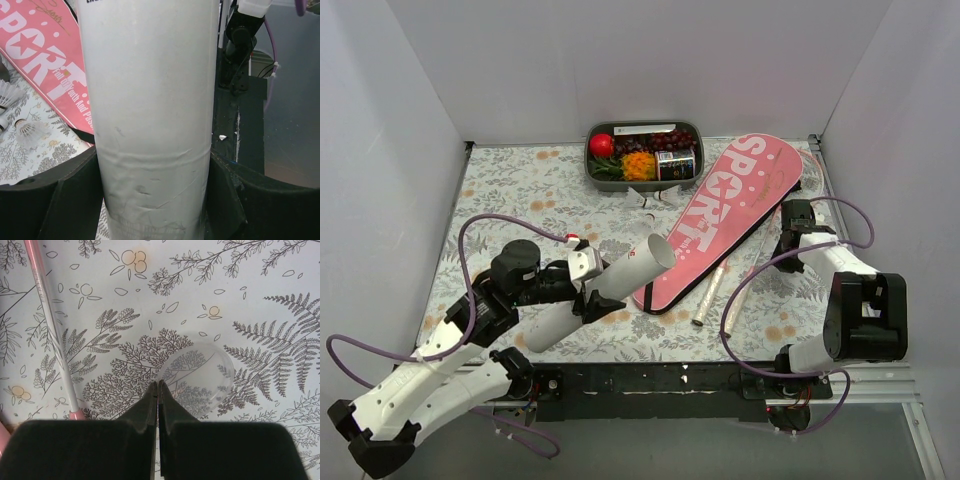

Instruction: Pack up the badminton gear

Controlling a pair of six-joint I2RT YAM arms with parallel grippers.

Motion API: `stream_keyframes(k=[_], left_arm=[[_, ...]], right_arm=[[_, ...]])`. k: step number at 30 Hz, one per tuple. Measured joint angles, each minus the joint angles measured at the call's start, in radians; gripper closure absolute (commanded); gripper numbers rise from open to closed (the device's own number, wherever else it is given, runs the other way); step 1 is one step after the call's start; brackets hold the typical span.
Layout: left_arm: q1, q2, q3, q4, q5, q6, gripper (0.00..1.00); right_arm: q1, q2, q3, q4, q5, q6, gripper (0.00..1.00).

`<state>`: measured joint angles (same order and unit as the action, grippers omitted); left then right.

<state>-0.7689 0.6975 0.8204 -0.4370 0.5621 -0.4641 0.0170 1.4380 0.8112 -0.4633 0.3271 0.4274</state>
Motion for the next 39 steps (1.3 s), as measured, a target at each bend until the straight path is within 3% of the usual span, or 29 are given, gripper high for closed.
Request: stream_keyframes(k=[1, 2, 5, 8, 17, 23, 27, 34, 39], left_arm=[[0.000, -0.007, 0.000, 0.000, 0.001, -0.002, 0.97], [0.000, -0.013, 0.000, 0.001, 0.004, -0.005, 0.97], [0.000, -0.027, 0.000, 0.007, 0.013, -0.014, 0.97], [0.000, -0.026, 0.000, 0.021, 0.026, -0.025, 0.97], [0.000, -0.003, 0.001, 0.055, 0.050, -0.035, 0.96], [0.000, 0.018, 0.028, 0.059, 0.063, -0.047, 0.96], [0.000, 0.014, 0.028, 0.073, 0.067, -0.063, 0.96], [0.000, -0.001, 0.028, 0.095, 0.067, -0.110, 0.97], [0.000, -0.009, 0.028, 0.125, 0.067, -0.142, 0.97]], right_arm=[[-0.004, 0.009, 0.000, 0.005, 0.004, 0.002, 0.92], [-0.005, 0.014, 0.000, 0.009, 0.006, 0.003, 0.80], [-0.005, 0.026, 0.000, 0.019, 0.009, 0.012, 0.64], [-0.004, 0.027, 0.000, 0.020, 0.007, 0.014, 0.54], [0.005, -0.020, 0.045, -0.018, -0.026, 0.012, 0.49], [0.139, -0.053, 0.309, -0.040, -0.120, -0.039, 0.49], [0.241, 0.028, 0.461, 0.042, -0.272, -0.084, 0.47], [0.251, 0.222, 0.466, 0.235, -0.533, -0.030, 0.34], [0.247, 0.338, 0.456, 0.415, -0.653, 0.059, 0.33]])
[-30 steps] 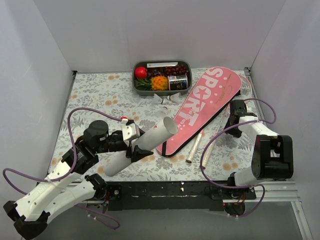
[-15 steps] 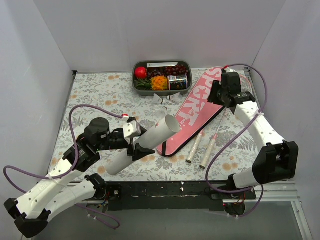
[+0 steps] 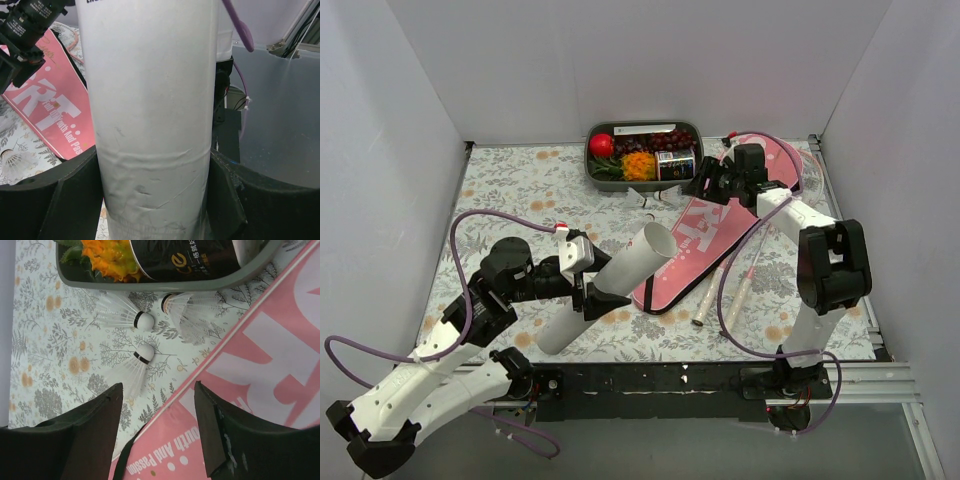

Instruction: Pack up the badminton gear

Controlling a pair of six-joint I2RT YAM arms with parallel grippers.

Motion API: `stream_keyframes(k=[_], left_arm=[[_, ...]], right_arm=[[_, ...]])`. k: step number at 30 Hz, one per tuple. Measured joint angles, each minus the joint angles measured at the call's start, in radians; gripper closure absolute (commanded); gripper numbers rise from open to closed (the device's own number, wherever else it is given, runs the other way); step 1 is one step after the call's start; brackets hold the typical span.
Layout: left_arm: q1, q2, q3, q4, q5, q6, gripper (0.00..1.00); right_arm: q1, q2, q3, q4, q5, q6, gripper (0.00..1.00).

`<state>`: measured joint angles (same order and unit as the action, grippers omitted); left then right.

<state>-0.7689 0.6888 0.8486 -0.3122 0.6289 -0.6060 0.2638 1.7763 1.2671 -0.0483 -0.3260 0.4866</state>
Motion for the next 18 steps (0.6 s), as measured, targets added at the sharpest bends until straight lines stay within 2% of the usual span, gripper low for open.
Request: stream_keyframes(k=[11, 18], left_arm=[[0.000, 0.001, 0.000, 0.006, -0.003, -0.023, 0.97], [0.000, 0.015, 0.002, 0.005, -0.002, -0.021, 0.97]], right_arm=[[0.014, 0.249, 0.112, 0.132, -0.073, 0.084, 0.33], [0.034, 0.343, 0.181, 0.179, -0.085, 0.106, 0.36]])
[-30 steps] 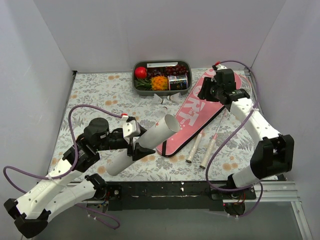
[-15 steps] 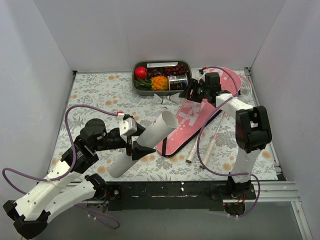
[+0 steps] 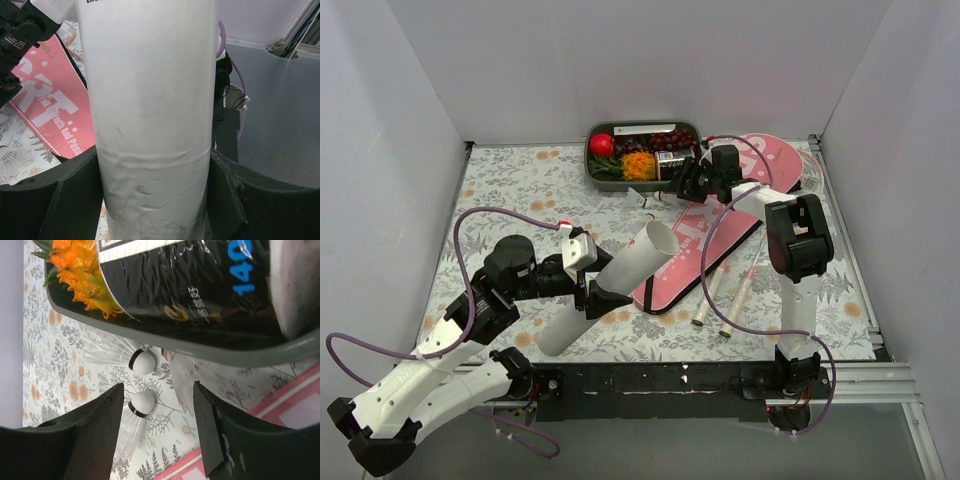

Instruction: Pack up the badminton gear

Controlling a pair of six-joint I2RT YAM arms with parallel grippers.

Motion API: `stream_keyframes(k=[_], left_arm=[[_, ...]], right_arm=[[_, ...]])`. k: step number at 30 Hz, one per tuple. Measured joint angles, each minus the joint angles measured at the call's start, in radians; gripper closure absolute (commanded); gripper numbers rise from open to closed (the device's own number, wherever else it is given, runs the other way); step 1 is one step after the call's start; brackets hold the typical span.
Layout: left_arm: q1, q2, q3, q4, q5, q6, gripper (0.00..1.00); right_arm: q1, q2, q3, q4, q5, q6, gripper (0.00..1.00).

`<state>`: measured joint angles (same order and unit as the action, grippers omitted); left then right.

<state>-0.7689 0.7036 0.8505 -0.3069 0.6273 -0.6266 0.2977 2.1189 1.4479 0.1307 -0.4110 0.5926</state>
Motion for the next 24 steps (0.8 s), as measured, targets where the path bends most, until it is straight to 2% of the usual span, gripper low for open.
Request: stream_keyframes(k=[6, 9, 10, 12, 13, 20, 24], left_arm=[[0.000, 0.013, 0.002, -0.010, 0.000, 0.010, 0.97], [0.000, 0.013, 0.002, -0.016, 0.000, 0.016, 0.97], [0.000, 0.013, 0.002, -0.017, 0.000, 0.018, 0.97], [0.000, 0.014, 0.002, -0.021, 0.000, 0.020, 0.97], [0.000, 0.014, 0.002, -0.024, 0.000, 0.020, 0.97], [0.000, 0.015, 0.002, -0.029, 0.001, 0.020, 0.97], [0.000, 0.014, 0.002, -0.029, 0.002, 0.021, 0.96]], right_arm=[[0.007, 0.072, 0.053, 0.035, -0.028, 0.023, 0.42], [0.012, 0.117, 0.102, 0.044, -0.042, 0.031, 0.60], [0.013, 0.125, 0.108, 0.045, -0.045, 0.033, 0.72], [0.016, 0.134, 0.118, 0.047, -0.050, 0.037, 0.86], [0.018, 0.135, 0.120, 0.048, -0.052, 0.040, 0.98], [0.023, 0.127, 0.112, 0.050, -0.065, 0.026, 0.99], [0.025, 0.011, -0.005, 0.027, -0.079, 0.002, 0.99]])
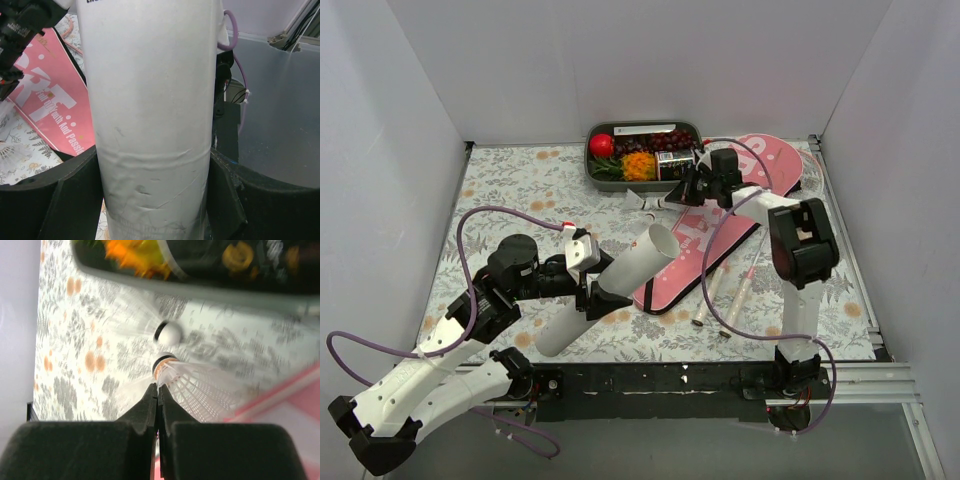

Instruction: Pack up the badminton gear

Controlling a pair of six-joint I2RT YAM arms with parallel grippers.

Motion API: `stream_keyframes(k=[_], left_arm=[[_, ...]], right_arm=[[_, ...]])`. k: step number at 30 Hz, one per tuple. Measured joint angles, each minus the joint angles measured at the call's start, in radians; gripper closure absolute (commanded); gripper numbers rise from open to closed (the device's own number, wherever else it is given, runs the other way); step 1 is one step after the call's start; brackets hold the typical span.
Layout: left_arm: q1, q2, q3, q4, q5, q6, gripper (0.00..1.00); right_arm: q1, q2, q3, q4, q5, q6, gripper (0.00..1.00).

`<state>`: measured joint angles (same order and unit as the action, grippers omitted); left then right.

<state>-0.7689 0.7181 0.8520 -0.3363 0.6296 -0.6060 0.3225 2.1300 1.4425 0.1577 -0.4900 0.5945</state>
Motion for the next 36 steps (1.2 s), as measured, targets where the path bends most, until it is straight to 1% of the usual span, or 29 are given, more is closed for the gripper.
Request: stream_keyframes(k=[4, 6, 10, 12, 14, 16, 19, 22, 29, 36], left_arm=[[0.000, 0.000, 0.000, 0.000, 0.013, 0.005, 0.95], [0.000, 0.000, 0.000, 0.000, 0.028, 0.008, 0.95], [-0.001, 0.007, 0.000, -0.001, 0.066, 0.024, 0.95], [-0.001, 0.023, 0.000, -0.007, 0.091, 0.036, 0.95], [-0.001, 0.048, 0.002, -0.023, 0.117, 0.050, 0.95], [-0.001, 0.089, 0.010, -0.050, 0.143, 0.063, 0.97], [-0.001, 0.161, 0.031, -0.100, 0.167, 0.089, 0.98], [-0.001, 0.206, 0.043, -0.138, 0.171, 0.116, 0.99], [-0.001, 0.209, 0.058, -0.189, 0.162, 0.152, 1.00], [-0.001, 0.209, 0.070, -0.219, 0.135, 0.173, 1.00]], right_arm=[[0.011, -0.272, -0.170, -0.076, 0.011, -0.050, 0.99], [0.024, -0.433, -0.213, -0.153, 0.041, -0.095, 0.99], [0.053, -0.743, -0.229, -0.299, 0.130, -0.192, 0.99], [0.056, -0.869, -0.217, -0.376, 0.161, -0.239, 0.99], [0.054, -0.959, -0.187, -0.455, 0.170, -0.280, 0.99], [0.051, -1.024, -0.136, -0.542, 0.164, -0.322, 0.99], [0.050, -1.072, -0.061, -0.653, 0.126, -0.373, 0.99], [0.053, -1.121, -0.047, -0.728, 0.068, -0.397, 0.99], [0.053, -1.269, -0.227, -0.745, -0.115, -0.357, 0.99], [0.053, -1.310, -0.247, -0.744, -0.257, -0.320, 0.99]])
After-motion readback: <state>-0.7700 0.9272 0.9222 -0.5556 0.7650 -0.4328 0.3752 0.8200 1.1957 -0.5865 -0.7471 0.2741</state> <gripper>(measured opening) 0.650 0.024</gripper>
